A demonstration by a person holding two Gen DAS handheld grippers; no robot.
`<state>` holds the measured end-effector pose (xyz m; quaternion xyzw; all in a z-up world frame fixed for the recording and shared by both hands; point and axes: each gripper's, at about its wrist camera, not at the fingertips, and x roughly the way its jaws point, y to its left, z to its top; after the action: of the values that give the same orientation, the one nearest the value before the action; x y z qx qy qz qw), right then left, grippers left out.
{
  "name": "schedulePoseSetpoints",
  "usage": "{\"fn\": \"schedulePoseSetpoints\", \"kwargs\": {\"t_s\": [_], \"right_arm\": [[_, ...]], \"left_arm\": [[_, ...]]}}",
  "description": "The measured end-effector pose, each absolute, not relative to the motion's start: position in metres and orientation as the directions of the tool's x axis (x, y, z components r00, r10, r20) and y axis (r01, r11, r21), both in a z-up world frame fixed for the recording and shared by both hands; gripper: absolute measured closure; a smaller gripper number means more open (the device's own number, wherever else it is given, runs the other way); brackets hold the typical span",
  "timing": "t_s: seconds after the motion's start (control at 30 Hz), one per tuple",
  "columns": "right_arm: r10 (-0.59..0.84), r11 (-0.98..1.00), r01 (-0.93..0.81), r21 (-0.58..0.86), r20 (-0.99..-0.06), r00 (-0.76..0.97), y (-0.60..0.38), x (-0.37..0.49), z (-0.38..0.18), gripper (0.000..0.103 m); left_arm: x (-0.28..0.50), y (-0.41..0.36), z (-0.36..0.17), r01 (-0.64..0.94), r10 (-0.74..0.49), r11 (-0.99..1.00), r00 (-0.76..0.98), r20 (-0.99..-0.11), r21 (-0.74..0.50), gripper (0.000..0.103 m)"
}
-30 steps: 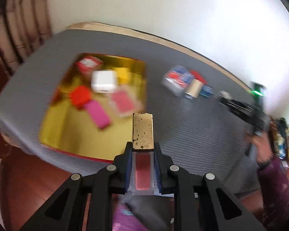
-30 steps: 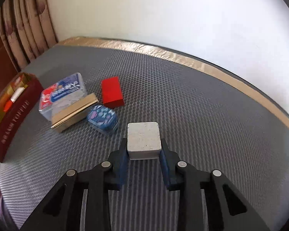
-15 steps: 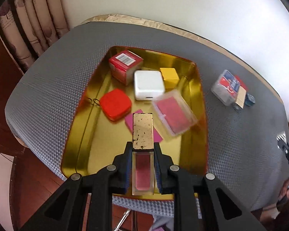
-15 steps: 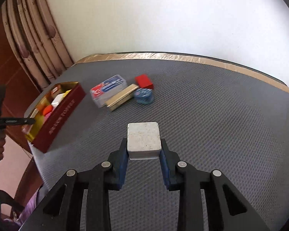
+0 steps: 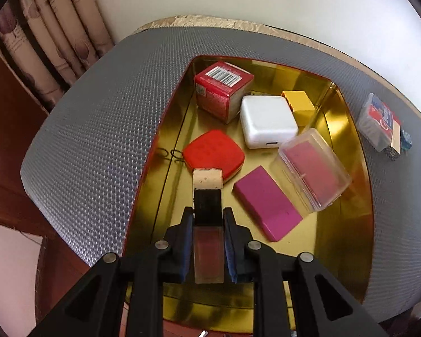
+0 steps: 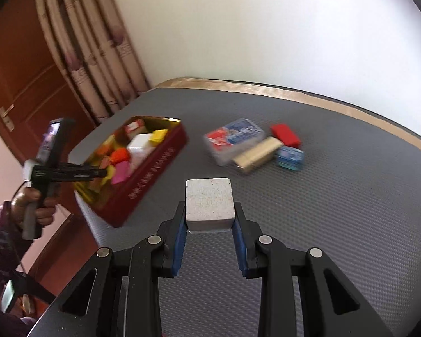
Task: Organize rigid objects
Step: 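Place the lipstick tube in the tin with left while right carries white cube there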
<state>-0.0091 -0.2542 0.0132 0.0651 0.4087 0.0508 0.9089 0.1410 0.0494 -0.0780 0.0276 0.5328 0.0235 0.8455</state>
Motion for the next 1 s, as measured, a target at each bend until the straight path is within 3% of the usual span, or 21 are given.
{"fn": "schedulePoseSetpoints", "kwargs": {"t_s": [0.17,0.43,0.5,0.77,1.0], "right_arm": [[0.200,0.979,-0.104,0.174,-0.729,0.655,-0.220,0.008,0.019,0.075],[0.320,0.947,-0.218,0.236,-0.743,0.587,-0.157,0.052,0.012,0.075],[0.346,0.936,-0.251,0.245,-0.765,0.543,-0.136,0.069,0.003,0.075],[0.328,0.922,-0.341,0.185,-0.841,0.430,-0.068,0.116,-0.029,0.075],[0.290,0.930,-0.329,0.162,-0.874,0.390,-0.046,0.132,-0.048,0.075]], "left_arm": [[0.135,0.051,-0.071,-0.011,0.084,0.996,0.471,-0.878,0.090,0.071],[0.089,0.078,-0.013,-0.133,0.035,0.990,0.594,-0.803,-0.055,0.063],[0.067,0.082,-0.003,-0.199,0.095,0.979,0.617,-0.781,-0.038,0.051],[0.024,0.105,-0.018,-0.276,0.173,0.961,0.617,-0.768,-0.005,0.051],[0.025,0.109,-0.030,-0.256,0.161,0.967,0.621,-0.767,-0.004,0.051]]}}
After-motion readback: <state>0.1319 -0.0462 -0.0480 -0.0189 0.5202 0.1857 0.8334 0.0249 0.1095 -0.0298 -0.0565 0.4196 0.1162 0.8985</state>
